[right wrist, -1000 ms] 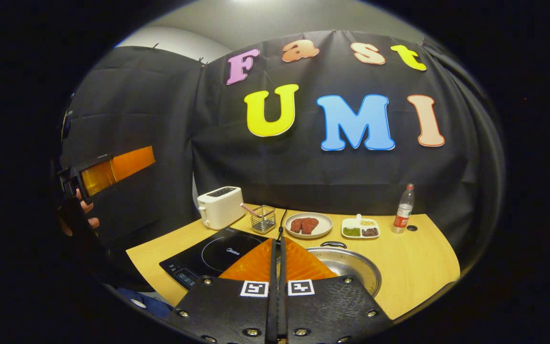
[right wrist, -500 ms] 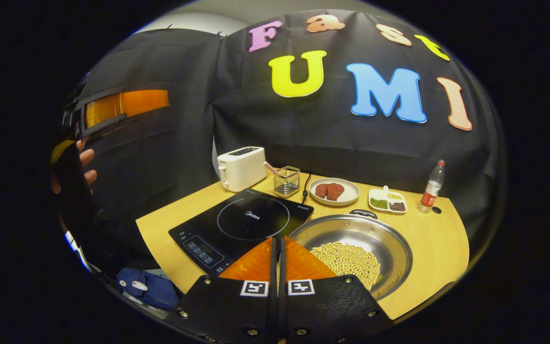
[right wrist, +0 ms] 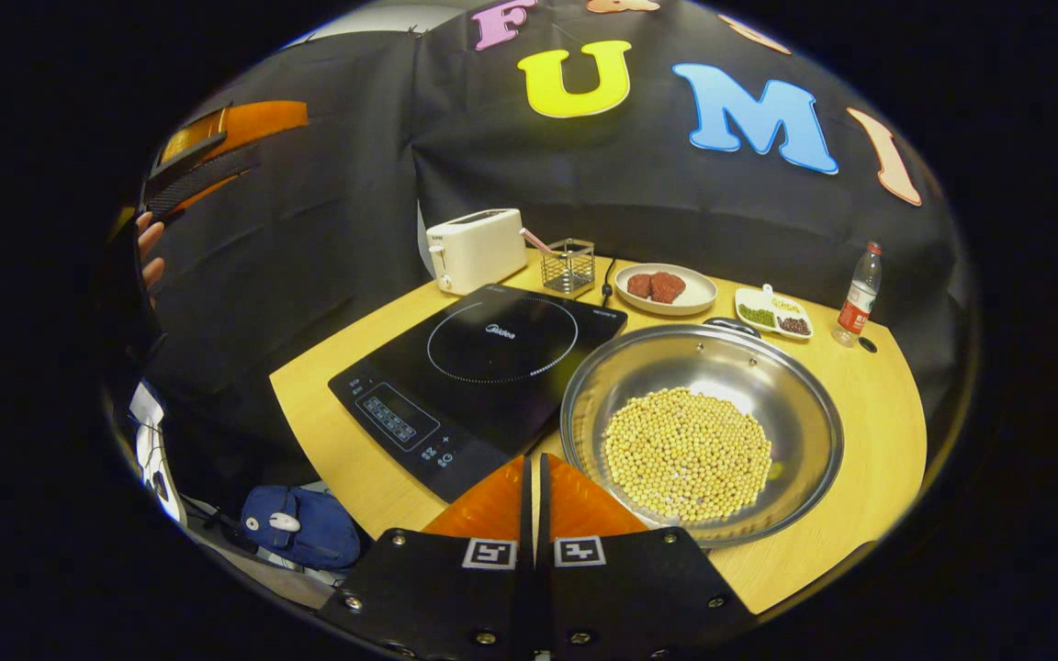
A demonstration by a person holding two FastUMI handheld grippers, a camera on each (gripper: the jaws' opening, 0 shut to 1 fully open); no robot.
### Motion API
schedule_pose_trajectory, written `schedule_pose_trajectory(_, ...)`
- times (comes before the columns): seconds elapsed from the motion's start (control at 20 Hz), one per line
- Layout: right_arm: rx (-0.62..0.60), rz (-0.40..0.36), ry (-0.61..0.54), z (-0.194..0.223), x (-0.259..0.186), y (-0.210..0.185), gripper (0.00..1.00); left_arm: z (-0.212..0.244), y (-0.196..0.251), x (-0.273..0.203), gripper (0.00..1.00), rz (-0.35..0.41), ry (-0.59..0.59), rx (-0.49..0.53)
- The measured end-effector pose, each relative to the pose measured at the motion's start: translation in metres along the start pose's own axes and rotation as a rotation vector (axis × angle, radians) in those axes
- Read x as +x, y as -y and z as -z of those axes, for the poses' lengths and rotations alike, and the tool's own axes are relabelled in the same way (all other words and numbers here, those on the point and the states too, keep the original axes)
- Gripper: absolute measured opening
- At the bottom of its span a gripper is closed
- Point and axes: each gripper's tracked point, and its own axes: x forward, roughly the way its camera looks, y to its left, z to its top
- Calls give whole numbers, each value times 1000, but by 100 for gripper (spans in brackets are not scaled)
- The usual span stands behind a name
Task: First push the handle of the pot to place it horizontally, then grasp the pot with both hands and set it on the induction cooktop.
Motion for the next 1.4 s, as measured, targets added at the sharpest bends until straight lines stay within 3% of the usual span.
schedule_pose_trajectory(0.35, 66, 22, -118, 39, 5, 11, 1, -2, 18, -8, 96, 25, 0, 7)
schedule_pose_trajectory(0.7, 97, 26, -130, 47, -2, 17, 1, -3, 32, -15, 96, 46, 1, 9)
schedule_pose_trajectory(1.4, 122, 107, -156, 64, -27, 60, 1, -5, 65, -10, 96, 103, 8, -5)
